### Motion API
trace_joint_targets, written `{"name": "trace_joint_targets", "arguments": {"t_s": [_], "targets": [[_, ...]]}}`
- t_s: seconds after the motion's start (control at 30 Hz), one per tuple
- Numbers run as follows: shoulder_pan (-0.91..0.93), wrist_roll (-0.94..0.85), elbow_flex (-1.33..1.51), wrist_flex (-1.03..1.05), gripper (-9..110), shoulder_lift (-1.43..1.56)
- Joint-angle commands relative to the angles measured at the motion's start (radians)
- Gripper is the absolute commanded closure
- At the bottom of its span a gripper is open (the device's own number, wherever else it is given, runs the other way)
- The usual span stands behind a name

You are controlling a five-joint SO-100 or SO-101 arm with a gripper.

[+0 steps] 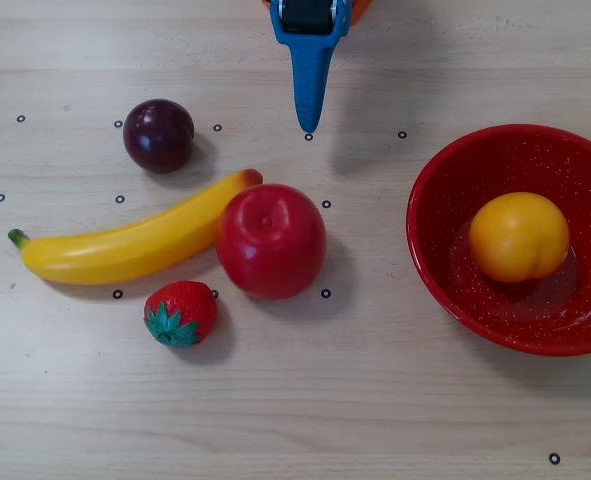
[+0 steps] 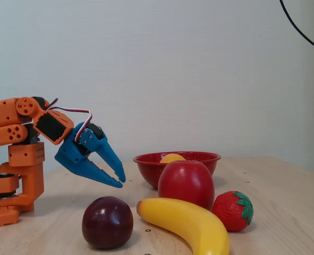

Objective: Put the peach in the red bowl.

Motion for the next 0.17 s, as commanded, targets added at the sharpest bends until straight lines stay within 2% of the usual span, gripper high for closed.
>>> {"name": "trace_joint_targets", "arguments": {"t_s": [0.0,0.13], "targets": [[0.009,-0.011,0.009,-0.003,101,0.015],[0.009,-0.011,0.009,-0.003,101,0.015]]}}
